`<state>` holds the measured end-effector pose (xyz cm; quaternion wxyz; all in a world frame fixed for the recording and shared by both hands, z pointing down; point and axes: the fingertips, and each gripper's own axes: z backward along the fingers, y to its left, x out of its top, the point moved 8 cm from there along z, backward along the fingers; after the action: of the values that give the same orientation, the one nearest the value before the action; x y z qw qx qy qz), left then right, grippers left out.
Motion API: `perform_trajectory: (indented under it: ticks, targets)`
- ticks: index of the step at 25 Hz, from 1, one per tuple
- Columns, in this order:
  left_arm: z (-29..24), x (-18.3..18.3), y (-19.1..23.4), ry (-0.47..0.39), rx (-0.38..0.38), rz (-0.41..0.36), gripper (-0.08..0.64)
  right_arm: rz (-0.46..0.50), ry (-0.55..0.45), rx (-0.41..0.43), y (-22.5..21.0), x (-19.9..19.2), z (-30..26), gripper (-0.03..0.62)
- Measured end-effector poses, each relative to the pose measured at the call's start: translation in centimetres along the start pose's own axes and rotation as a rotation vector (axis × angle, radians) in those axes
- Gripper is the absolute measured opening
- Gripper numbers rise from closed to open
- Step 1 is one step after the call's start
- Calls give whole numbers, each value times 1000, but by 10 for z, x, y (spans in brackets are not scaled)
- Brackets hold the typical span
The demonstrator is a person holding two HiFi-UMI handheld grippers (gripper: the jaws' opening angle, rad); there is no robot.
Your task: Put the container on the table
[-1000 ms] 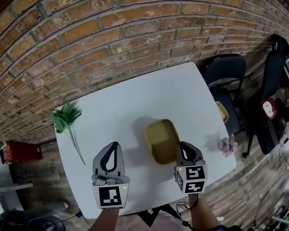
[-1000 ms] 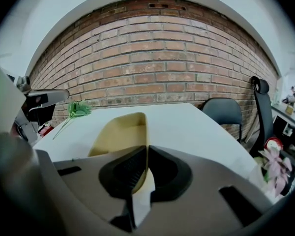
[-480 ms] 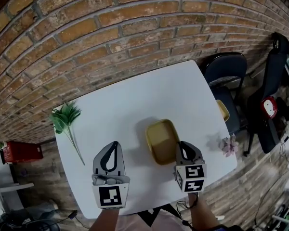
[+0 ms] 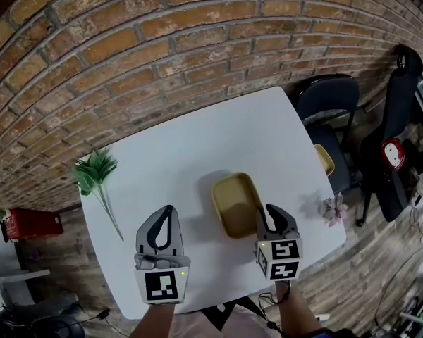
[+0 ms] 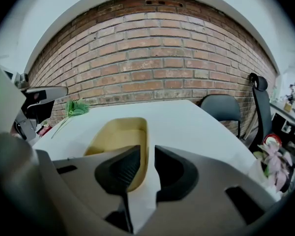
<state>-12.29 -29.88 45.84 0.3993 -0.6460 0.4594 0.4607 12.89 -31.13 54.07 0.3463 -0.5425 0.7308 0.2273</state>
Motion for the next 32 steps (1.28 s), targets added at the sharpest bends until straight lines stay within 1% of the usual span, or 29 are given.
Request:
perform_trajectory:
  ticks: [5, 8, 12, 16, 21, 25, 28, 32]
  targets:
    - [9, 15, -4, -46, 5, -10, 11, 8, -49, 5, 1, 12, 16, 92]
    - [18, 29, -6, -80, 10, -15, 11, 12, -98, 9, 4, 26, 32, 79]
    - [33, 52, -10, -127, 27, -28, 11, 19, -190, 28, 11, 49, 61, 39]
    - [50, 79, -10, -183, 55, -44, 11, 63, -300, 41, 22, 78, 93, 2]
    - [70, 116, -6, -266, 97, -35, 11, 115, -428, 52, 35, 111, 131, 2]
    - [85, 139, -4, -328, 109, -42, 11, 143, -514, 46, 40, 132, 157, 0]
    - [92, 147, -6, -357, 111, -45, 11, 158, -556, 42, 42, 141, 171, 0]
    - [97, 153, -7, -379, 113, -42, 11, 192, -573, 43, 45, 146, 180, -2]
